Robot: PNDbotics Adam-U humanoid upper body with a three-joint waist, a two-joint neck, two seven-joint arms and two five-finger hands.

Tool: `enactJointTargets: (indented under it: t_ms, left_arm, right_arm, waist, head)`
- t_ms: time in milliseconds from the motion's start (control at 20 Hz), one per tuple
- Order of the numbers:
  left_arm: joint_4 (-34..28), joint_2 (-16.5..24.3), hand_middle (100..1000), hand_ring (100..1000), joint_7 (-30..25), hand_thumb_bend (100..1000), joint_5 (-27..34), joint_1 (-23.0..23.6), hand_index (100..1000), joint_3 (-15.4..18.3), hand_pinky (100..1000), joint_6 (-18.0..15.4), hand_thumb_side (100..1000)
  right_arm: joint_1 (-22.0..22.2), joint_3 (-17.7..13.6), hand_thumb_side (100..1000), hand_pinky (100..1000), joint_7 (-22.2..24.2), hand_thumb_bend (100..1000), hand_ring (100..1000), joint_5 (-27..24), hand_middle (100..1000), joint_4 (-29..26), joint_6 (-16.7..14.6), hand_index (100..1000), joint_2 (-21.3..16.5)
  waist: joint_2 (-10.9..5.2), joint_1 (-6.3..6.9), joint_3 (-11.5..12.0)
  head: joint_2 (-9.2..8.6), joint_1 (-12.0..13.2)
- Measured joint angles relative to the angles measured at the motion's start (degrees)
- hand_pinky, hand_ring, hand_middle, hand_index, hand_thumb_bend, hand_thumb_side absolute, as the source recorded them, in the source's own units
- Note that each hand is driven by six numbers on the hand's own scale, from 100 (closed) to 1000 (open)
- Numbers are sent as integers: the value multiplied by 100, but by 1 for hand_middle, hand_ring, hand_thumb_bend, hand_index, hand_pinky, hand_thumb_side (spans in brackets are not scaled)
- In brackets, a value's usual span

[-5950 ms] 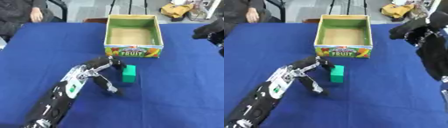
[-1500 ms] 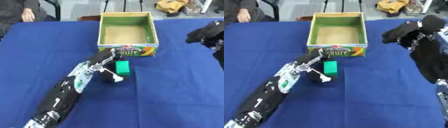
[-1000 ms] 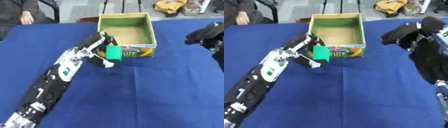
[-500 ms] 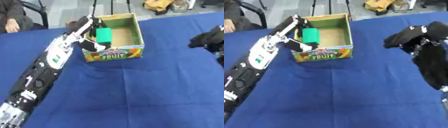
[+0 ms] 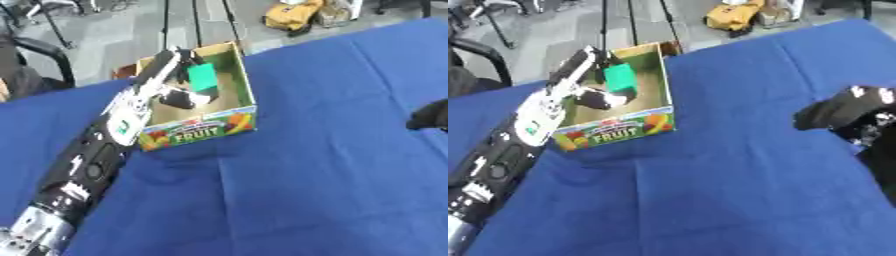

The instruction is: Pick up objects on the table and place them in the box.

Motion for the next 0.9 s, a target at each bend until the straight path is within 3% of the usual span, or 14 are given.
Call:
enactJointTargets:
  t_ms: [50, 150, 300, 350, 450, 700, 800, 900]
  left_arm:
    - [43, 59, 562, 681, 106, 877, -60, 0, 753, 52, 655, 45, 488]
    - [83, 143, 661, 771, 290, 1000, -220, 3, 834, 126, 746, 153, 575]
    - [128, 225, 751, 843, 391, 1000, -548, 68, 907, 184, 842, 369, 706]
    - [150, 241, 777, 864, 360, 1000, -665, 101, 927, 196, 861, 453, 792]
    - [208, 241, 788, 873, 212, 1000, -894, 156, 935, 209, 867, 603, 833]
    - [215, 193, 755, 858, -60, 1000, -1014, 304, 904, 233, 852, 672, 816]
    - [62, 179, 734, 847, -71, 1000, -773, 394, 884, 244, 838, 603, 794]
    - [-199, 179, 713, 839, -69, 933, -354, 507, 865, 242, 826, 507, 777]
  right_arm:
    - [-13, 0, 894, 720, 4, 100, 712, 0, 547, 0, 3, 598, 0]
    - [-17, 1, 896, 720, 12, 100, 712, 5, 548, 0, 12, 598, 0]
    - [-9, 1, 895, 721, 17, 100, 713, 12, 548, 0, 28, 599, 0]
    - [-7, 1, 895, 721, 14, 100, 713, 13, 548, 0, 33, 599, 0]
    - [3, 1, 894, 721, 12, 100, 713, 14, 548, 0, 38, 599, 0]
    - [76, -2, 894, 722, -2, 100, 714, 17, 549, 0, 54, 600, 0]
    - [123, -4, 893, 721, -15, 100, 714, 27, 549, 0, 66, 600, 0]
    - [182, -5, 893, 721, -34, 100, 714, 38, 549, 0, 88, 599, 0]
  waist:
    - [14, 37, -38]
    - [26, 92, -59]
    - [27, 116, 5]
    - [27, 116, 36]
    - [27, 114, 87]
    - [-2, 34, 272]
    - [-44, -26, 434]
    - [-97, -85, 664]
  head:
    - [-37, 37]
    - [-68, 83]
    - [-75, 99]
    - [-75, 99]
    - [-75, 94]
    - [-58, 60]
    - [-35, 34]
    - [13, -11]
